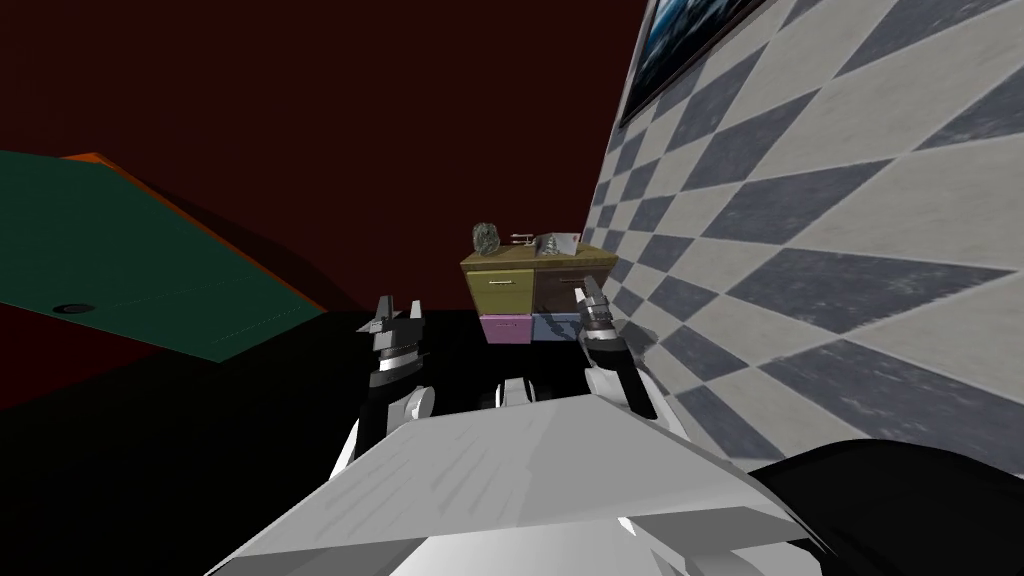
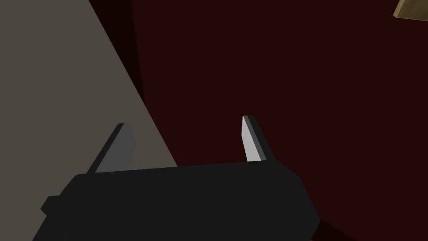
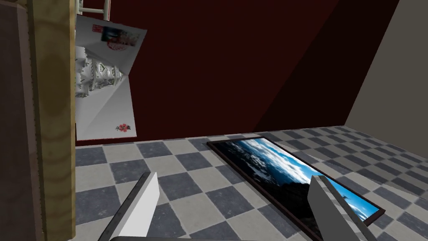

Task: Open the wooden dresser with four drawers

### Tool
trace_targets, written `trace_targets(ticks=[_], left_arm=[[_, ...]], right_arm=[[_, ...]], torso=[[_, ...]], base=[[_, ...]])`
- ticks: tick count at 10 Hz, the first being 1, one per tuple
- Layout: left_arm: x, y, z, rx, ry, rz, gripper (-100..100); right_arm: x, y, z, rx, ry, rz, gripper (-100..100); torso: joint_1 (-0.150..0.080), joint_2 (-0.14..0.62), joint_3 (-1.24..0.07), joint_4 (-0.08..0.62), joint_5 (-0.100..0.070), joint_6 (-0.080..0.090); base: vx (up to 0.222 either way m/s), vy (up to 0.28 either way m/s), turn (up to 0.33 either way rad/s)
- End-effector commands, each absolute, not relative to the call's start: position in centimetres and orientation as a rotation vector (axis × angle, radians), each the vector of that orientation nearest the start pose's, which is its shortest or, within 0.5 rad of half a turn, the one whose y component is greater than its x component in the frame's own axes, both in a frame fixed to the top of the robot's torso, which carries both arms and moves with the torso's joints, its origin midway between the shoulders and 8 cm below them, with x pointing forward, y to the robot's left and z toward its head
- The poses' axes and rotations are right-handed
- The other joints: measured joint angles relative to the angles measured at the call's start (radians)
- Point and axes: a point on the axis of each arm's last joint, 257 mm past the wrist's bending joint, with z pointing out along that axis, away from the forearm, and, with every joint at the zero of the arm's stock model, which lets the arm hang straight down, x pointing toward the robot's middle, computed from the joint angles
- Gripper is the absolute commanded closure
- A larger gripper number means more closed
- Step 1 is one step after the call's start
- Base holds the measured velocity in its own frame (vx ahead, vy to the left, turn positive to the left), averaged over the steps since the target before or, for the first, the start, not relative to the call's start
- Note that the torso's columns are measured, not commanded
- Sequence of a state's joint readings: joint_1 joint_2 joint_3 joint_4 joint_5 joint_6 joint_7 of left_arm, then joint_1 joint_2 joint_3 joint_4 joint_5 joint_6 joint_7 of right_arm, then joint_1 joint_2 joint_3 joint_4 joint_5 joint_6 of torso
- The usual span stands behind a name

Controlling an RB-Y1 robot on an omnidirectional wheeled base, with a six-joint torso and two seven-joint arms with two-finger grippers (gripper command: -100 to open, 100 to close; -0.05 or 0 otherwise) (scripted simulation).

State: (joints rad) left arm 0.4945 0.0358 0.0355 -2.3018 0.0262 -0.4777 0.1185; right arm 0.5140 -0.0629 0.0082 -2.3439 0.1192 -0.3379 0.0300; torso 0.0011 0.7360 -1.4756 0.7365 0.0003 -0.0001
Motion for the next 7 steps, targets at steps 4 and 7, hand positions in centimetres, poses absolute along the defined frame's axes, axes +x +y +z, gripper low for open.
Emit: trace_targets(ticks=[4, 7], left_arm=[[34.2, 28.9, 3.3, -0.685, 0.588, -1.399, 0], [34.2, 28.9, 3.3, -0.685, 0.588, -1.398, 0]], right_arm=[[38.6, -24.6, -3.1, 0.505, 1.047, 0.958, -100], [39.1, -24.2, -4.2, 0.467, 1.099, 0.889, -100]], torso=[[0.001, 0.002, -0.001, 0.001, 0.0, 0.0], [-0.003, 0.003, 0.0, 0.002, -0.001, 0.0]], base=[[0.053, 0.073, 0.025], [0.037, 0.045, 0.014]])
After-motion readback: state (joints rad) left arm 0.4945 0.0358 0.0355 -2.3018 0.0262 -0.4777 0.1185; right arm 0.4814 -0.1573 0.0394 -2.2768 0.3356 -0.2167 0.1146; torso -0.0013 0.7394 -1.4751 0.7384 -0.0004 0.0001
